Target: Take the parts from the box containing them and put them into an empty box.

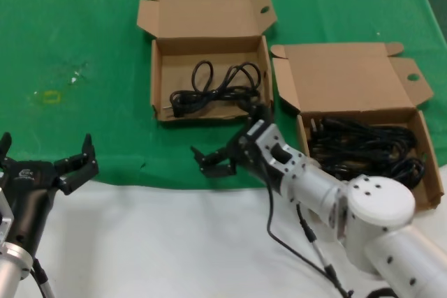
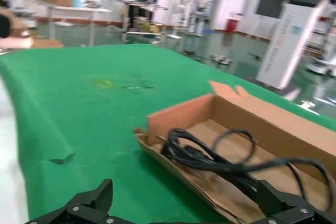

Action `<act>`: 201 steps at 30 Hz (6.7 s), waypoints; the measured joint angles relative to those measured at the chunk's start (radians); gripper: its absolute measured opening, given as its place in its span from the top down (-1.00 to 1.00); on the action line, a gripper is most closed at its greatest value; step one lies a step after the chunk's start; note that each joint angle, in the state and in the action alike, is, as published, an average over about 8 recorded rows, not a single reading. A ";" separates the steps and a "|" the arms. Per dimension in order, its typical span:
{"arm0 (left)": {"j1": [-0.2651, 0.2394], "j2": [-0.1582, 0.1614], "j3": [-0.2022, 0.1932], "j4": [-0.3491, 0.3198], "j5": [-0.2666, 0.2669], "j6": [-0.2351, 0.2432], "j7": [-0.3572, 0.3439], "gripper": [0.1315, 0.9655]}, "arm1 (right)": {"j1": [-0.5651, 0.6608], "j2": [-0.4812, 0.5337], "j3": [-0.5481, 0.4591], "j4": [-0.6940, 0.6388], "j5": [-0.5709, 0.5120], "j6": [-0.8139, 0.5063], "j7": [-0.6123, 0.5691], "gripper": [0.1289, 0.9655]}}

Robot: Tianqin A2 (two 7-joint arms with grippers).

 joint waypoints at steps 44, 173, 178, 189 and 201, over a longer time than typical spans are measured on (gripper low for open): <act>0.000 0.000 0.000 0.000 0.000 0.000 0.000 -1.00 | -0.563 0.127 0.487 0.622 -0.182 0.242 0.391 -1.00; 0.000 0.000 0.000 0.000 0.000 0.000 0.000 -1.00 | -0.563 0.127 0.487 0.622 -0.182 0.242 0.391 -1.00; 0.000 0.000 0.000 0.000 0.000 0.000 0.000 -1.00 | -0.563 0.127 0.487 0.622 -0.182 0.242 0.391 -1.00; 0.000 0.000 0.000 0.000 0.000 0.000 0.000 -1.00 | -0.563 0.127 0.487 0.622 -0.182 0.242 0.391 -1.00; 0.000 0.000 0.000 0.000 0.000 0.000 0.000 -1.00 | -0.563 0.127 0.487 0.622 -0.182 0.242 0.391 -1.00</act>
